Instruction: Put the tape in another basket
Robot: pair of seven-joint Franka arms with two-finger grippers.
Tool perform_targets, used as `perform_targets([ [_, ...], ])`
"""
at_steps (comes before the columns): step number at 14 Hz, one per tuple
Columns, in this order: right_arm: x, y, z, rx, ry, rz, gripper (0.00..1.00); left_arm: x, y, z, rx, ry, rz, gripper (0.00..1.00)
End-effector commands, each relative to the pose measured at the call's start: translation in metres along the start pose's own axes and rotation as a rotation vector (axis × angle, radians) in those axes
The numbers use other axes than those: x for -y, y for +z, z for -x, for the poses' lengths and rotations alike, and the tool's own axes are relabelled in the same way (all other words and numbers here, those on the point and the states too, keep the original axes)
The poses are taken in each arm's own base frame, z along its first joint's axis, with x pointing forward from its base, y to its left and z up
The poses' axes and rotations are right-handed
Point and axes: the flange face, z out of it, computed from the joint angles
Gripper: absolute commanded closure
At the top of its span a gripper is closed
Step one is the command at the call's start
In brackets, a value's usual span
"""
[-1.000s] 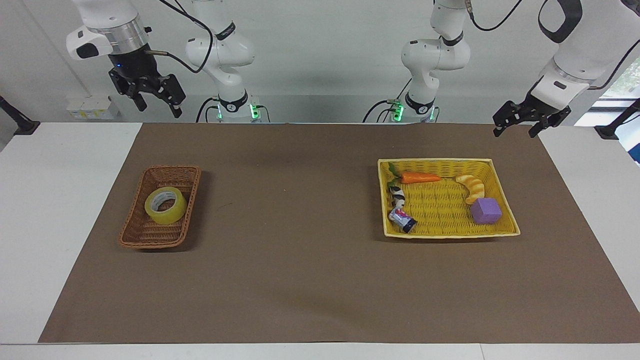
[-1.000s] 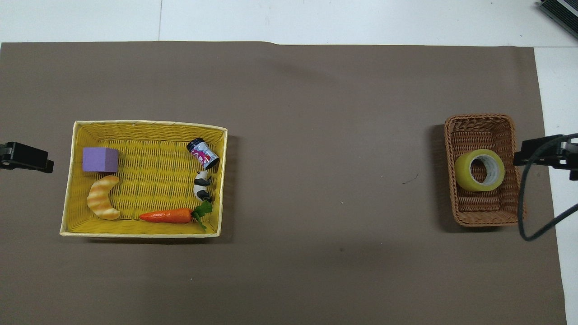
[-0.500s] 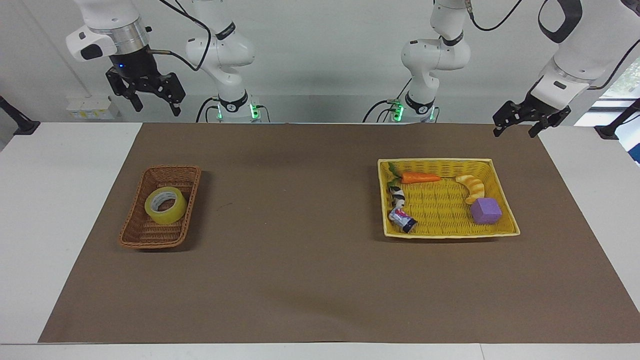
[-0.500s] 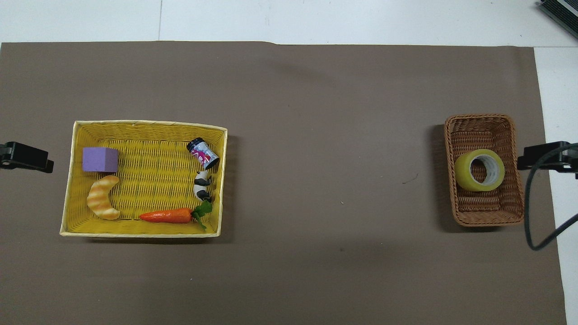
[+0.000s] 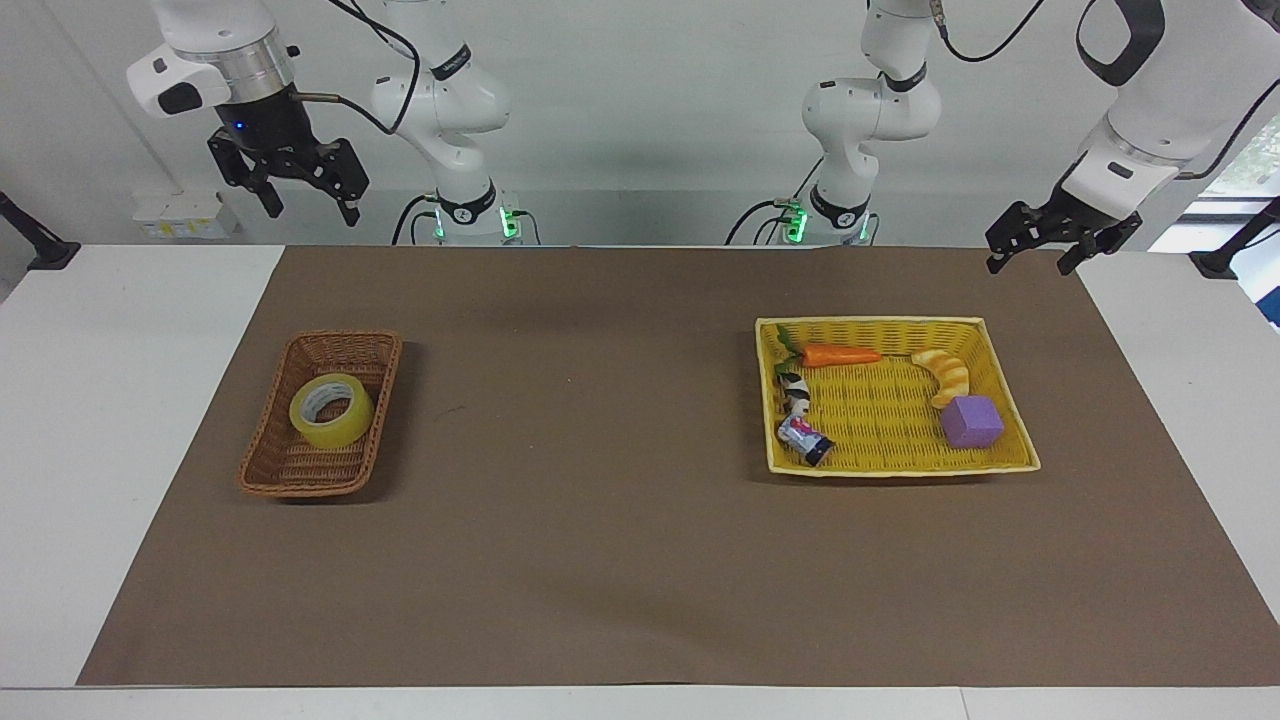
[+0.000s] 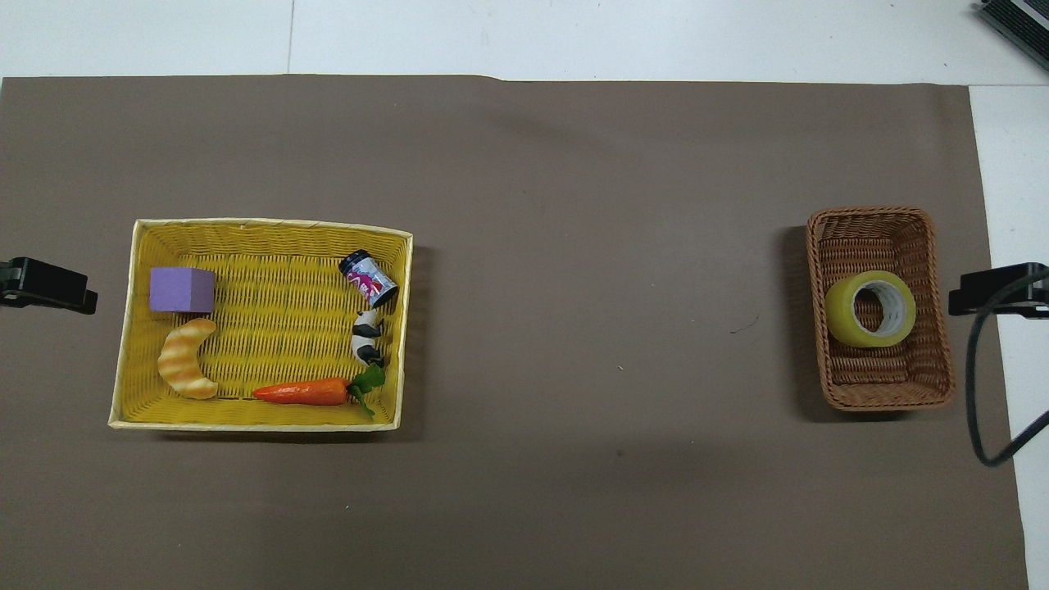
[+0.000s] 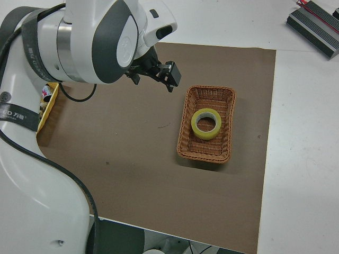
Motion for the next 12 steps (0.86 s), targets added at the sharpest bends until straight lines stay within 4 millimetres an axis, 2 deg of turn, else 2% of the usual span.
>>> perform_targets([
  [1, 0.001, -0.007, 0.0, 0.014, -0.026, -0.005, 0.0, -0.001, -0.006, 0.002, -0.002, 0.005, -0.012, 0.0],
  [3, -0.01, -0.008, 0.003, 0.055, -0.01, 0.001, 0.0, -0.001, -0.006, 0.002, -0.002, 0.005, -0.012, 0.0],
  [12, -0.005, -0.009, 0.001, 0.017, -0.026, -0.005, 0.0, 0.0, -0.006, 0.002, -0.002, 0.005, -0.013, 0.0],
])
